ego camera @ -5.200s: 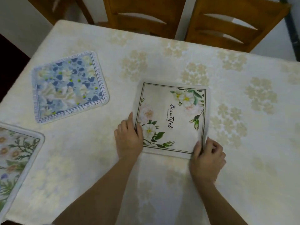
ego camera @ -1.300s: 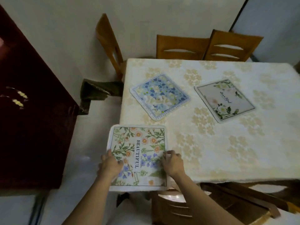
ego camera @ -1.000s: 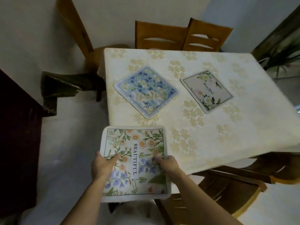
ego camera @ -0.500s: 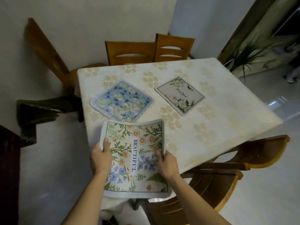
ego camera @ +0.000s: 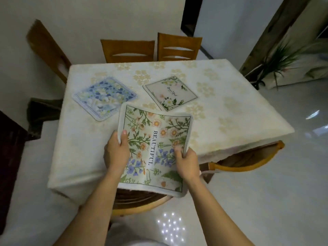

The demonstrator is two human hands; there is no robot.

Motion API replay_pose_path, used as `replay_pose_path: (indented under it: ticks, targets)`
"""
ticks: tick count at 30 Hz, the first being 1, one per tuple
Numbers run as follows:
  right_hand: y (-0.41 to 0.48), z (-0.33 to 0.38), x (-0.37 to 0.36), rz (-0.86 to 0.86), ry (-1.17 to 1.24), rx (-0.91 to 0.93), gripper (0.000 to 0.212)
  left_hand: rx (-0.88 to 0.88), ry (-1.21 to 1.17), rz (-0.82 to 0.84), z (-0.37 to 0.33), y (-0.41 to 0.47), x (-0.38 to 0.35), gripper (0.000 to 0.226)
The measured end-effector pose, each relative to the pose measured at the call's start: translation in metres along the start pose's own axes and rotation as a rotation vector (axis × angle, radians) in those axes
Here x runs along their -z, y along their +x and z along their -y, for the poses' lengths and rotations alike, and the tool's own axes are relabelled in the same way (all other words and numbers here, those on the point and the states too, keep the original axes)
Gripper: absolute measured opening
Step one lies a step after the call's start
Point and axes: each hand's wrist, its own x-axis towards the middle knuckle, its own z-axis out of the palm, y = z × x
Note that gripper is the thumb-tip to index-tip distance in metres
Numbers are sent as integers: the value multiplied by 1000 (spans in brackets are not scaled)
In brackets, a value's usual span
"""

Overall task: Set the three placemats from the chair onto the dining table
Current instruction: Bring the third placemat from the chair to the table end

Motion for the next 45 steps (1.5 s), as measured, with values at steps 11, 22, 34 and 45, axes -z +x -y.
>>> replay_pose_path:
  ticks: [11, 22, 34, 45]
  targets:
    - [65, -53, 108, 39, 296, -70, 27, -84, -124, -91, -99, -6, -114, 34]
    - [173, -121, 270, -263, 302, -236, 13, -159, -233, 261, -213, 2, -317, 34]
    - [293, -169, 380, -161, 344, -61, 16, -43, -131, 171, -267, -42, -419, 25]
    - [354, -220, 515, -57, 404, -23, 21, -100, -92, 99, -356, -105, -520, 33]
